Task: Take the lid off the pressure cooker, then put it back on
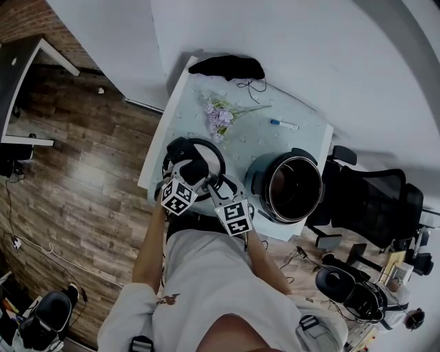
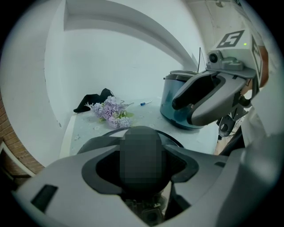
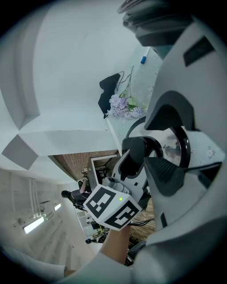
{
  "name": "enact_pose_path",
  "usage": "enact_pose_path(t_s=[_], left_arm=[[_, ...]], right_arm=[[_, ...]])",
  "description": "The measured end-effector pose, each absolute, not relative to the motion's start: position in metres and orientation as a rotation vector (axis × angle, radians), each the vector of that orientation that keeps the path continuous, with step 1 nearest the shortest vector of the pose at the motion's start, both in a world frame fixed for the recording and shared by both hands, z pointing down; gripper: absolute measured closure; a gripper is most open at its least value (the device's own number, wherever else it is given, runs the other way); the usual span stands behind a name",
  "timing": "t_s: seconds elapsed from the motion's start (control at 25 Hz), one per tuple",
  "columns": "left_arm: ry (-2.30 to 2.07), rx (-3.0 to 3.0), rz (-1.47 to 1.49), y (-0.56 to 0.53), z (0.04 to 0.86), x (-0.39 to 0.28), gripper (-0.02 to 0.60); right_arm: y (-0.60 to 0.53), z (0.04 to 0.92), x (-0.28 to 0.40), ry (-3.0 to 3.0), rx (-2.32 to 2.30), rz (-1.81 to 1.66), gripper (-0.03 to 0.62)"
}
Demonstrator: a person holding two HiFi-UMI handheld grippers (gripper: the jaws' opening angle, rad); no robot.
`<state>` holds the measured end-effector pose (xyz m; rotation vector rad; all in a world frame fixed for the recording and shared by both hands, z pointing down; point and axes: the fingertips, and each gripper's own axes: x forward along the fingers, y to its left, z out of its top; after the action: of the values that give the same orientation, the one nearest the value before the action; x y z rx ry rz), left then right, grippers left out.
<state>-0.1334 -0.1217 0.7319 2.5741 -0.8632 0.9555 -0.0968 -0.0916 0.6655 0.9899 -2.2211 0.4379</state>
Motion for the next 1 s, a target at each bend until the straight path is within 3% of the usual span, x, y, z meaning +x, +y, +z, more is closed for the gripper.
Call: enact_pose_path(t_s=[0.2,0.36,1.0], left_arm=[[-0.866,2.589,0.972,-0.123,0.730,-0.133,0.301],[-0.870,2.577,0.956,-0.124,0.723,-0.135,0.258],[-0.947,2.525,0.984,-0.108,0.714,-0.150,0.261]], right_arm=[[-0.091,0.664,-0.098,-2.223,0.990,0.433,0.404],[-0.089,0.662,-0.100,-2.230,0.994,0.425,0.404],[-0.079,0.656,-0.101,-2.239,1.016,0.418,0.404]])
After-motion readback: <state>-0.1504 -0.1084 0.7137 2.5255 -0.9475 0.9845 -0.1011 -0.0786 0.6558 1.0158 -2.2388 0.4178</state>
